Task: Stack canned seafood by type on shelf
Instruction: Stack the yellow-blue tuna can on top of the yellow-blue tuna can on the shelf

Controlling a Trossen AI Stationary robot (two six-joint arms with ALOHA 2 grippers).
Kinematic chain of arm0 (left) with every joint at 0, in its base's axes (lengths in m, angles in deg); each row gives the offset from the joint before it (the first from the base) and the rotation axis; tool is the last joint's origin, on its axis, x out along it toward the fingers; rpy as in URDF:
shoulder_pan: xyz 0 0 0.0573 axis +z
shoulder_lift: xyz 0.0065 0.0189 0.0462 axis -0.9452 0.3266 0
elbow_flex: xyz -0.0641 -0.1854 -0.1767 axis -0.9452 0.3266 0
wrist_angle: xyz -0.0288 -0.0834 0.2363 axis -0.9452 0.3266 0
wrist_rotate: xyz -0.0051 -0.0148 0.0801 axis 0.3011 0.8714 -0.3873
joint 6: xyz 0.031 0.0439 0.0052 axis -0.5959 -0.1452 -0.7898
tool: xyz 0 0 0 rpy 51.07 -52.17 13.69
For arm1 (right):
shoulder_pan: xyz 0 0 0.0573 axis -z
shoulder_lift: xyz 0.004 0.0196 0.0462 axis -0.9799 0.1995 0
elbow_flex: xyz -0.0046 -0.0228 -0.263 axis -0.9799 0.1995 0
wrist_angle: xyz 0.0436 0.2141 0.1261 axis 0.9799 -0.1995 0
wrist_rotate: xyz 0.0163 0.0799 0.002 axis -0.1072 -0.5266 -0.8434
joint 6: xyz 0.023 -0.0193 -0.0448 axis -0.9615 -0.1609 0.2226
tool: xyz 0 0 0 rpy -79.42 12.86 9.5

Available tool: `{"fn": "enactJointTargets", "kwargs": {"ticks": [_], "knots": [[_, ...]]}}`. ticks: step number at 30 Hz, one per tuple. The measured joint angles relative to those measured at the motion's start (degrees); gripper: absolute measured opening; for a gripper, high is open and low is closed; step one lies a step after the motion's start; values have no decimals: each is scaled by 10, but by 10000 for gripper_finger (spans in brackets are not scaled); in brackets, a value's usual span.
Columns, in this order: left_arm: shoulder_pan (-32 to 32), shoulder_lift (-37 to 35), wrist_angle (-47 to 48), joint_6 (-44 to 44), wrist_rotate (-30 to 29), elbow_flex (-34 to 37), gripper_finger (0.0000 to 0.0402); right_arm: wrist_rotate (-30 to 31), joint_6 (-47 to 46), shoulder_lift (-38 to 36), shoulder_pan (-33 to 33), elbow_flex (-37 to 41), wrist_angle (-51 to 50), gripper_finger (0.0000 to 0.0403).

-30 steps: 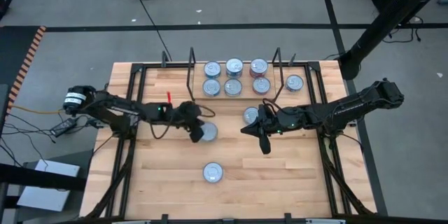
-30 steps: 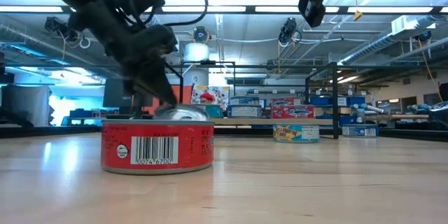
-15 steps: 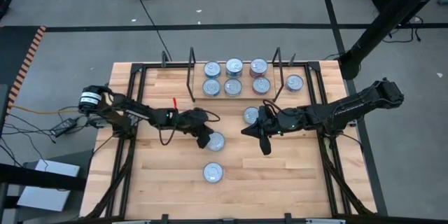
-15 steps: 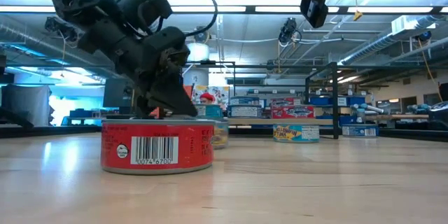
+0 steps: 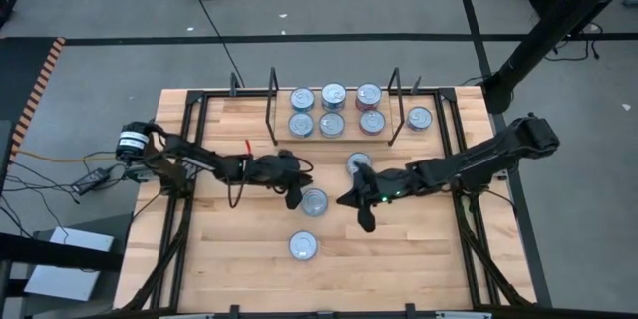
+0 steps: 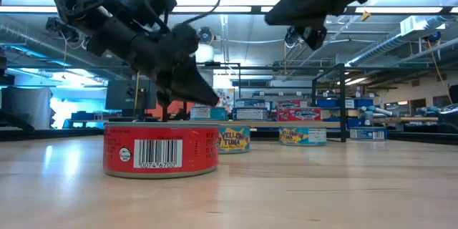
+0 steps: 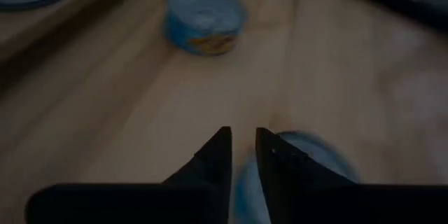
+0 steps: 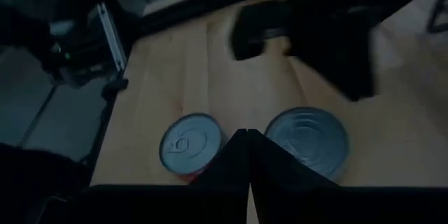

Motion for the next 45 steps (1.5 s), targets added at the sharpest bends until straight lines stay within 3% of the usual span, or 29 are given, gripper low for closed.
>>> {"fn": "enactJointTargets", "kwargs": {"ticks": [3, 8, 17, 22, 28, 45], "knots": [[7, 10, -3, -35, -11, 2, 63, -11, 20, 43, -4, -29, -2, 10], [11, 56, -58, -101, 24, 11, 9, -28, 32, 127, -4, -62, -16, 5], [16, 160, -170, -87, 76, 10, 3, -59, 39, 242, -6, -106, -10, 5], [13, 182, -214, -60, 96, 10, 2, -57, 39, 284, -3, -133, -18, 5], [5, 182, -213, -61, 94, 10, 1, -38, 27, 294, 8, -143, -25, 5], [0, 183, -202, -63, 117, 11, 0, -14, 16, 213, 41, -144, -71, 5]]}}
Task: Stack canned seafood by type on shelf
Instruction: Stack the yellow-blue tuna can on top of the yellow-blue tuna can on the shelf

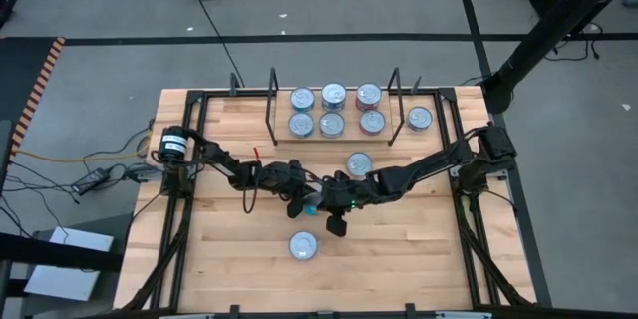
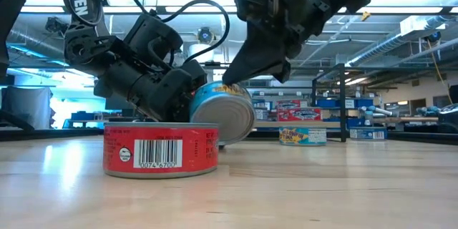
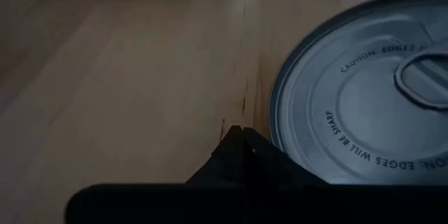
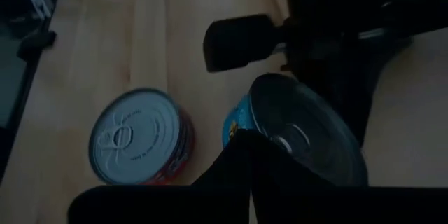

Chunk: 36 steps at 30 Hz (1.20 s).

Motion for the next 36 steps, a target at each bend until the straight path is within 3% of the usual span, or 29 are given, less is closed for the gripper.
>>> {"fn": "enactJointTargets", "kwargs": {"ticks": [15, 21, 30, 36], "knots": [[0, 0, 1, -28, 15, 0, 0, 0, -63, -1, 12, 0, 5, 5], [-7, -1, -7, -28, 88, -1, 0, 29, -85, 4, 32, -7, -9, 5], [-8, -2, -2, -23, 38, -1, 0, -10, -81, 3, 34, -9, -15, 6], [-6, -8, -4, -16, 40, -1, 0, -39, -54, -26, 24, -10, -46, 7]]}}
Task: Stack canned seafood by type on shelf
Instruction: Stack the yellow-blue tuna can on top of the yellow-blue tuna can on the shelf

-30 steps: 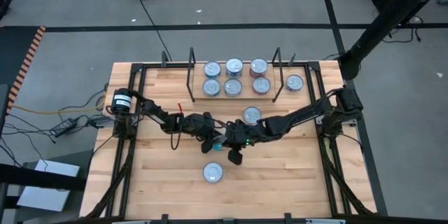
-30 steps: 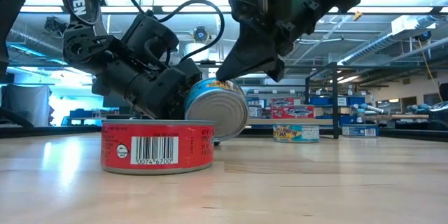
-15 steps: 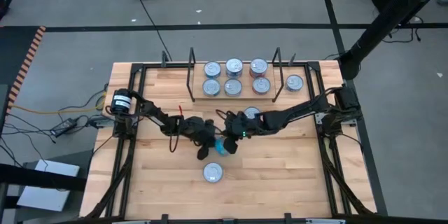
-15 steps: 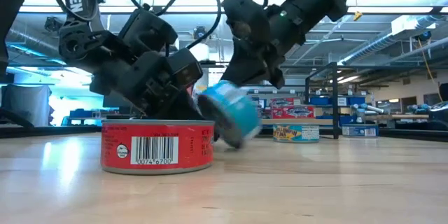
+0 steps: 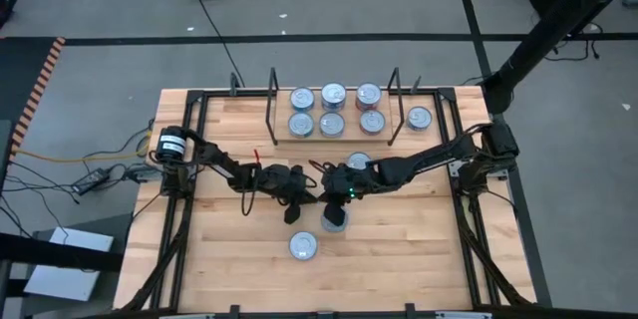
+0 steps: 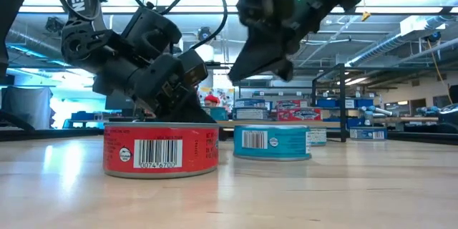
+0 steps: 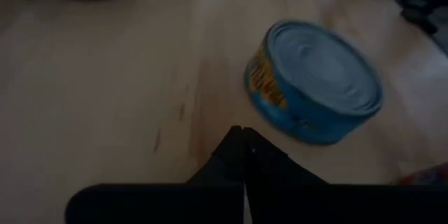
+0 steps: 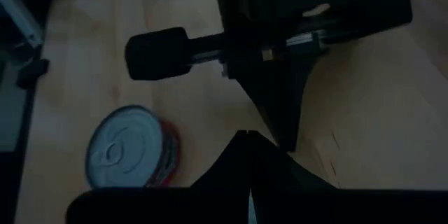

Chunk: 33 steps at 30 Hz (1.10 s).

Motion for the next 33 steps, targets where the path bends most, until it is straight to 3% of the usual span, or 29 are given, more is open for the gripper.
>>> {"fn": "enactJointTargets", "kwargs": {"ticks": [6, 11, 20, 33], "knots": [[-5, -3, 6, 48, 31, -16, 0, -8, 1, -38, -29, 0, -101, 7], [-7, -3, 57, 41, 31, -45, 0, -45, -4, -31, -71, 0, -128, 8], [-6, 32, 40, 14, -15, -66, 0, -5, 15, 0, -122, 10, -141, 7], [-7, 61, 38, 19, -12, -106, 0, -1, 58, 44, -112, 14, -112, 7]]}}
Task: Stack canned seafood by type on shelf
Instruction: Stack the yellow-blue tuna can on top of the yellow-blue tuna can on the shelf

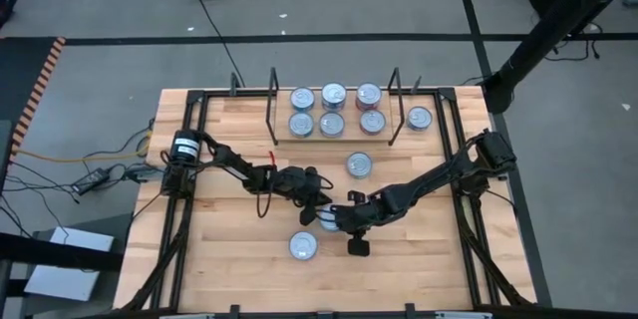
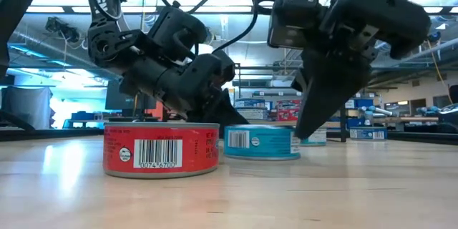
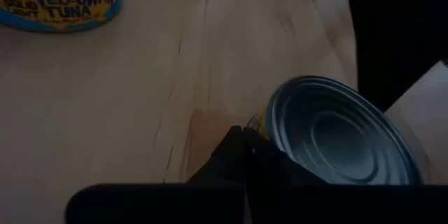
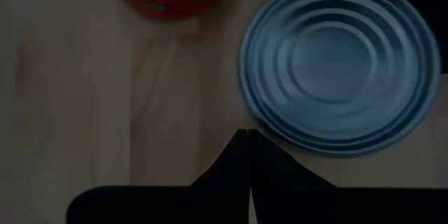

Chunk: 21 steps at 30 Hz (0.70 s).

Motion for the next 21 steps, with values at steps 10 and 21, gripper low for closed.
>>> {"fn": "enactJointTargets", "kwargs": {"ticks": [10, 21], "knots": [[-17, -1, 33, -21, -2, 0, 0, 13, -44, -13, 7, -6, 6, 7], [-21, -1, 39, -18, 1, 0, 0, 3, -49, -29, 37, -47, 1, 7]]}}
